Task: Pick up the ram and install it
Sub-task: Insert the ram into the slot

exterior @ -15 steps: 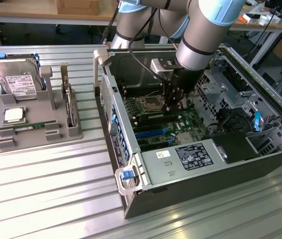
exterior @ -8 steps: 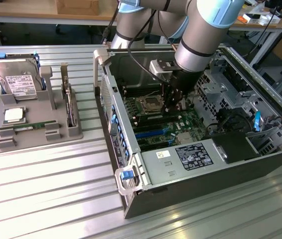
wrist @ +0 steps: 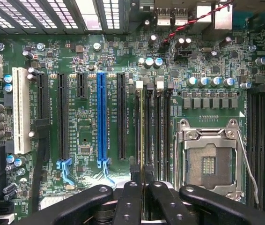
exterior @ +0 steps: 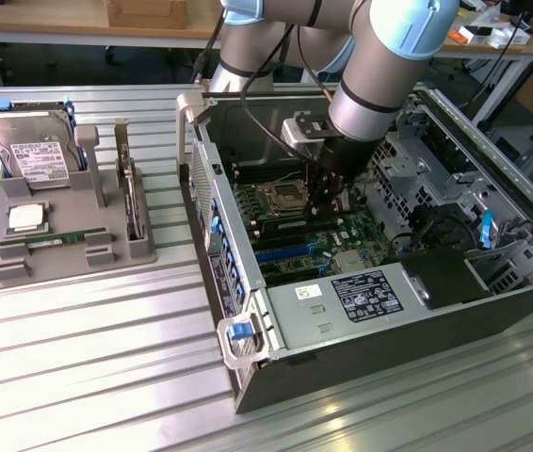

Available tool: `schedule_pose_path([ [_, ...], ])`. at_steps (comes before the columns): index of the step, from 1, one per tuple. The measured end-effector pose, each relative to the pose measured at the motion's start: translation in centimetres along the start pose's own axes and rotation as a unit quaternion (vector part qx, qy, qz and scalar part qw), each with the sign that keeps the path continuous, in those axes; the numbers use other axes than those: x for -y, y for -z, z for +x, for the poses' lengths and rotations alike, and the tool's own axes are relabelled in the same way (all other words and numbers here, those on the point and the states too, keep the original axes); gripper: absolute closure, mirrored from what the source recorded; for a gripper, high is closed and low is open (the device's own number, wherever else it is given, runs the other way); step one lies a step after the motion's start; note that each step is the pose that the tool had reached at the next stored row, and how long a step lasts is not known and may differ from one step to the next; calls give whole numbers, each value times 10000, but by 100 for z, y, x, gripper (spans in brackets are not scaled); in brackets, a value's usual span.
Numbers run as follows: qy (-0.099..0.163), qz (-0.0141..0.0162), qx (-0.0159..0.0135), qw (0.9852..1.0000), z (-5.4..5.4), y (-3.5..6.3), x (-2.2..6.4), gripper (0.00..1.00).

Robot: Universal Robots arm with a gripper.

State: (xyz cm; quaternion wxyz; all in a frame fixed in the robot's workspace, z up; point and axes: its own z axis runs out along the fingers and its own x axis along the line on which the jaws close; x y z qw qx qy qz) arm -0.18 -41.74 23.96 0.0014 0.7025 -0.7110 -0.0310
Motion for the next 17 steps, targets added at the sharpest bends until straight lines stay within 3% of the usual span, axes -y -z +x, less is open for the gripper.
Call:
schedule_pose_path([
  [12,0,0,0,10000,2,-28,1,88],
  [17,1,11,1,10000,3,-23,-38,88],
])
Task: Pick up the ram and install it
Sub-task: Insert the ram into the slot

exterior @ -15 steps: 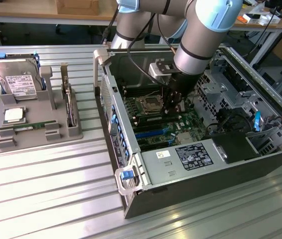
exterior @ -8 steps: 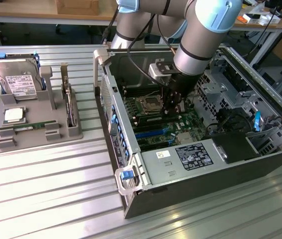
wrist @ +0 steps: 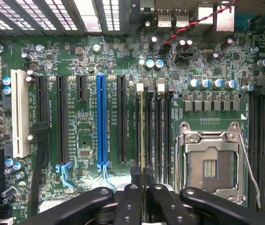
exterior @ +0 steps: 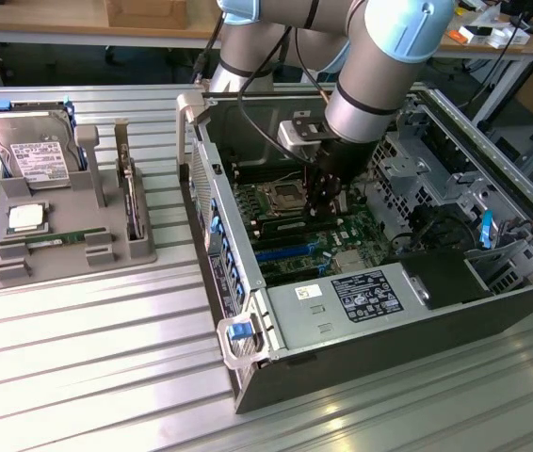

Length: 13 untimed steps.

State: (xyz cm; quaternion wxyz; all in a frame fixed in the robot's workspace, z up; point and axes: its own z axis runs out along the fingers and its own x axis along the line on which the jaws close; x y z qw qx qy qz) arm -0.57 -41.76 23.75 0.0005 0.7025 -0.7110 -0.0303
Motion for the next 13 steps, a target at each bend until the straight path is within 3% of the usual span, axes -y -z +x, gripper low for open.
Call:
schedule_pose_path([
  [13,59,-2,0,10000,0,-8,-1,88],
])
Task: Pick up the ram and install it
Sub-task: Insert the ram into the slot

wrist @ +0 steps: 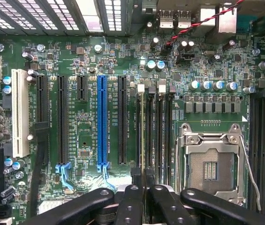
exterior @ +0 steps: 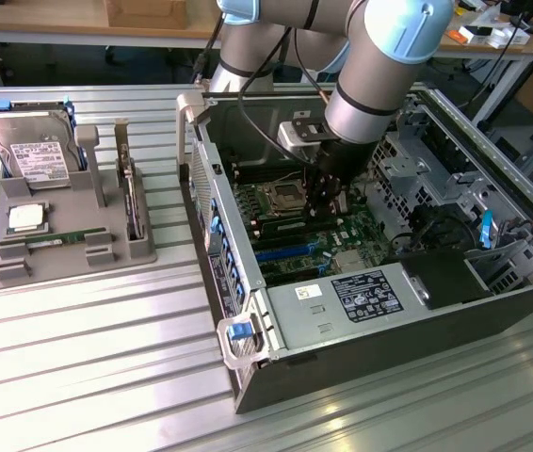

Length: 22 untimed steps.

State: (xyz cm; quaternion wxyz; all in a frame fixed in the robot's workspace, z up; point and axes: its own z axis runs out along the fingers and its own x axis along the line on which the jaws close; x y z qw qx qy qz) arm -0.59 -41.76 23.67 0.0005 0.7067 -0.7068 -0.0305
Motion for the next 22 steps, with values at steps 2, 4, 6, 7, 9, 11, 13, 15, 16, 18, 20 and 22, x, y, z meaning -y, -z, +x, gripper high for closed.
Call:
schedule_pose_path([
  [2,0,-1,5,10000,1,-7,0,88],
  [4,1,-1,9,10000,12,-20,1,88],
  [6,-5,-1,10,10000,24,-21,-2,88],
  [7,-6,-1,12,10000,25,-21,-3,88],
  [9,-7,1,14,10000,27,-10,-5,88],
  [11,-8,1,14,10000,27,-9,-5,88],
  [13,-8,-1,19,10000,28,-21,-5,88],
  [15,-8,-2,19,10000,28,-24,-5,88],
  [16,-8,-2,19,10000,28,-25,-5,88],
  [18,-8,-2,20,10000,28,-25,-5,87],
  [20,-8,-1,19,10000,25,4,-6,81],
  [22,-8,4,19,10000,-14,148,-12,89],
])
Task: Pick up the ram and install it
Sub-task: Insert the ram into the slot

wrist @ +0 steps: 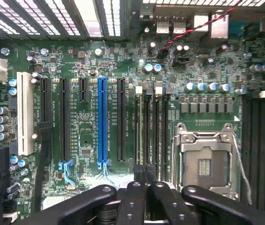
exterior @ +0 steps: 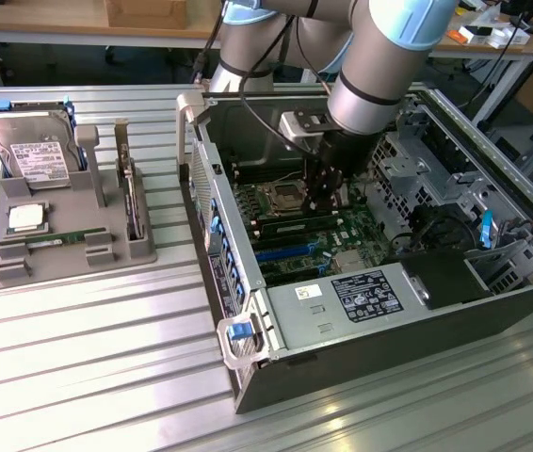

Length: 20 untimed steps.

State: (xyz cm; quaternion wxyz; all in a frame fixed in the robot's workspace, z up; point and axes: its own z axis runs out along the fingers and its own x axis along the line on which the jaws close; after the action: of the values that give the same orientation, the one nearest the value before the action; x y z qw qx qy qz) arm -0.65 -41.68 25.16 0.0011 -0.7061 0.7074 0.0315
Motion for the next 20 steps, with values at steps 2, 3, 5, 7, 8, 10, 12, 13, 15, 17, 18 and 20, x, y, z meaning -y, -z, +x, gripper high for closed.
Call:
schedule_pose_path([
  [2,0,-1,4,10000,-1,8,9,90],
  [3,-2,-18,8,10000,0,12,59,90],
  [5,-3,-76,16,10000,6,19,226,90],
  [7,-5,-129,21,9999,10,25,378,90],
  [8,-6,-138,23,9999,11,27,409,90],
  [10,-8,-201,39,9998,14,37,643,90],
  [12,-8,-238,58,9997,16,66,803,90],
  [13,-8,-238,63,9997,12,152,808,90],
  [15,-8,-243,66,9997,8,255,847,90],
  [17,-9,-262,74,9996,7,284,956,90],
  [18,-8,-266,80,9996,6,308,986,90],
  [20,-8,-266,89,9996,1,404,1020,90],
])
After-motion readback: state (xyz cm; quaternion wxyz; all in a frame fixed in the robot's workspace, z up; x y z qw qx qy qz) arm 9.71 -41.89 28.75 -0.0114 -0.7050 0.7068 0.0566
